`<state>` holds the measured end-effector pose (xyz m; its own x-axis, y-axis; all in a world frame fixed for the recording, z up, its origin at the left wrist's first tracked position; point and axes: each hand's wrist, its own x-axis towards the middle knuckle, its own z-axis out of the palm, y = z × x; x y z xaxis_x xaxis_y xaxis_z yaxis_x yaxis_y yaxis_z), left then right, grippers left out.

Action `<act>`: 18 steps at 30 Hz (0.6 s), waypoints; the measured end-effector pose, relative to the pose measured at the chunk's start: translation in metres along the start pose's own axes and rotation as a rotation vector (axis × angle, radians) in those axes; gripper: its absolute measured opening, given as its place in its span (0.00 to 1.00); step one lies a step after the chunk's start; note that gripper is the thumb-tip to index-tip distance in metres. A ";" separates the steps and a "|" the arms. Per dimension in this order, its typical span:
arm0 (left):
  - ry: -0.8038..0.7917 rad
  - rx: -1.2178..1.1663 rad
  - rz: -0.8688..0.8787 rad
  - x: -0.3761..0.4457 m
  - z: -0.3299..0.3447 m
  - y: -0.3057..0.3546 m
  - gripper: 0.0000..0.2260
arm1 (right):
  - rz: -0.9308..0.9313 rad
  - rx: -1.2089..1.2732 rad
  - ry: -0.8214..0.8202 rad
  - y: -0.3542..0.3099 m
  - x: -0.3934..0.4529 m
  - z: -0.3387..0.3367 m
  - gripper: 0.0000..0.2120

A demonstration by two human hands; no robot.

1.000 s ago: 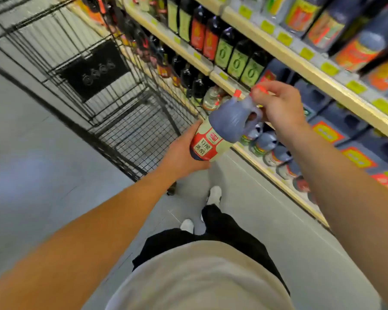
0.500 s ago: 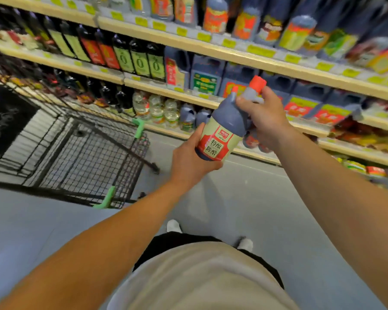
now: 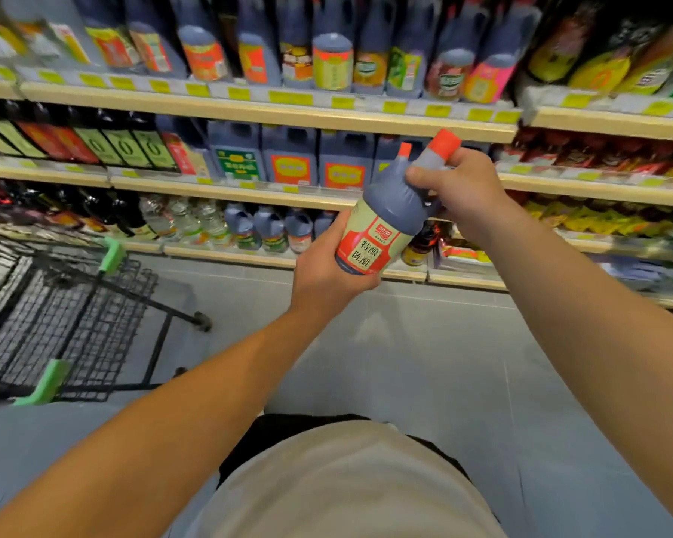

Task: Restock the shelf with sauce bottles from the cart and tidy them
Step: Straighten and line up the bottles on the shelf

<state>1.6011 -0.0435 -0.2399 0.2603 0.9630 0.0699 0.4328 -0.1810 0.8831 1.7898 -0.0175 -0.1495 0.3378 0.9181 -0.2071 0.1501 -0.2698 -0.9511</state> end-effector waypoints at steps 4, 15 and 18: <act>-0.090 0.030 0.007 0.024 0.043 0.032 0.44 | -0.036 0.041 0.107 0.011 0.013 -0.058 0.10; -0.198 0.378 0.201 0.161 0.104 0.067 0.39 | -0.209 -0.183 0.485 0.004 0.085 -0.151 0.12; -0.218 0.396 0.251 0.210 0.115 0.071 0.37 | -0.240 -0.264 0.600 0.002 0.124 -0.167 0.14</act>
<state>1.7857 0.1228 -0.2156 0.5537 0.8237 0.1220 0.6163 -0.5039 0.6052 1.9874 0.0476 -0.1389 0.7104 0.6629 0.2364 0.4799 -0.2105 -0.8517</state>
